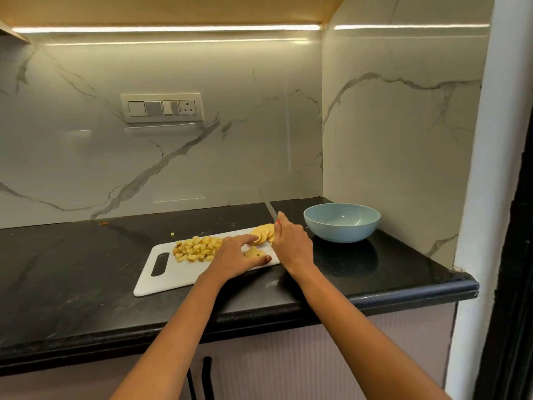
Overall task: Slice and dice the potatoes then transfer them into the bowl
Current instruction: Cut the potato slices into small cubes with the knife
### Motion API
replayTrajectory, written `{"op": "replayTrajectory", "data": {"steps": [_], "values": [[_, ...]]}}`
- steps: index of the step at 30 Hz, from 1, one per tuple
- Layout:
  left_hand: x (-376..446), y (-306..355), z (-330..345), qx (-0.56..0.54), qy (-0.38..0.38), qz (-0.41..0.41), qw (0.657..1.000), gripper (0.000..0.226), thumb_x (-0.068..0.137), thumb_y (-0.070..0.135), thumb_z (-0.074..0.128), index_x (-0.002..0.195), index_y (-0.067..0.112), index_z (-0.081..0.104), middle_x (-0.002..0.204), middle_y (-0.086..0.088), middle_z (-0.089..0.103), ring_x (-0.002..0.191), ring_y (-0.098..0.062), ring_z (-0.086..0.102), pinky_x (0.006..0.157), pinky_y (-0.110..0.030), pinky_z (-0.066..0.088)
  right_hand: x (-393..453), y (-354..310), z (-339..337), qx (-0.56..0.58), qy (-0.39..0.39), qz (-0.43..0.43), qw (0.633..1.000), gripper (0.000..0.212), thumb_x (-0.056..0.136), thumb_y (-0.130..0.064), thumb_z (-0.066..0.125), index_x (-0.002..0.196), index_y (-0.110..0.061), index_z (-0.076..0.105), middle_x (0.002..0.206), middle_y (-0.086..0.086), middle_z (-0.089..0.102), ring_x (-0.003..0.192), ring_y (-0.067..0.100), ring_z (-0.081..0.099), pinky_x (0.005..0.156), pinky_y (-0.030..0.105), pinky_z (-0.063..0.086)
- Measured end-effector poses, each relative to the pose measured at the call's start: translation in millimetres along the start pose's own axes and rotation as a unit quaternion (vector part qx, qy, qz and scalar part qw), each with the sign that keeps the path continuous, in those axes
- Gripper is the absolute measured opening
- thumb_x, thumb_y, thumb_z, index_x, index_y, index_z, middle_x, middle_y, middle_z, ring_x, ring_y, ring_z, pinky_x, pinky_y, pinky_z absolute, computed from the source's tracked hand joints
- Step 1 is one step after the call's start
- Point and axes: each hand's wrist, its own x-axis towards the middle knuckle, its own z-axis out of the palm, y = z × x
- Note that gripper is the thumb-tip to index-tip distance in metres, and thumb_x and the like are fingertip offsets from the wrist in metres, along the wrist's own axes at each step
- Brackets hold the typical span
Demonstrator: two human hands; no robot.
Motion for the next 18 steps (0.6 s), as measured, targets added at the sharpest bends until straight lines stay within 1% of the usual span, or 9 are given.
{"op": "replayTrajectory", "data": {"steps": [3,6,13,15,18], "values": [[6,0,2,0.012,-0.002,0.002,1.0,0.064,0.071,0.053,0.07,0.126,0.023,0.056,0.126,0.004,0.059,0.116,-0.015,0.051,0.1,-0.038,0.042,10,5,3,0.002,0.01,-0.006,1.0,0.036,0.103,-0.023,0.029,0.136,-0.012,0.04,0.102,0.011,0.066,0.091,0.025,0.064,0.067,0.031,0.045],[9,-2,3,0.026,0.004,0.004,1.0,0.06,0.075,0.049,0.068,0.127,0.021,0.055,0.124,0.002,0.06,0.113,-0.015,0.053,0.097,-0.037,0.044,16,7,5,0.003,0.017,-0.01,1.0,0.038,0.103,-0.023,0.03,0.138,-0.012,0.039,0.103,0.011,0.066,0.091,0.025,0.064,0.064,0.028,0.039],[7,1,7,0.057,0.034,0.008,0.998,0.051,0.079,0.048,0.064,0.121,0.02,0.06,0.118,-0.001,0.062,0.106,-0.017,0.055,0.093,-0.04,0.045,15,10,7,0.016,0.022,-0.013,1.0,0.038,0.102,-0.023,0.032,0.138,-0.012,0.04,0.099,0.01,0.067,0.085,0.022,0.064,0.065,0.028,0.045],[6,0,8,0.063,0.038,0.007,0.997,0.052,0.079,0.052,0.062,0.121,0.02,0.06,0.119,-0.002,0.062,0.108,-0.018,0.054,0.094,-0.042,0.045,14,11,6,0.018,0.021,-0.012,1.0,0.039,0.102,-0.023,0.032,0.139,-0.011,0.039,0.1,0.01,0.067,0.087,0.022,0.064,0.067,0.028,0.046],[4,0,8,0.054,0.031,0.016,0.998,0.068,0.071,0.068,0.053,0.123,0.025,0.059,0.122,0.001,0.061,0.114,-0.019,0.052,0.096,-0.045,0.043,12,12,5,0.024,0.024,-0.006,0.999,0.041,0.102,-0.024,0.032,0.141,-0.011,0.038,0.106,0.01,0.066,0.093,0.022,0.064,0.071,0.027,0.046]]}}
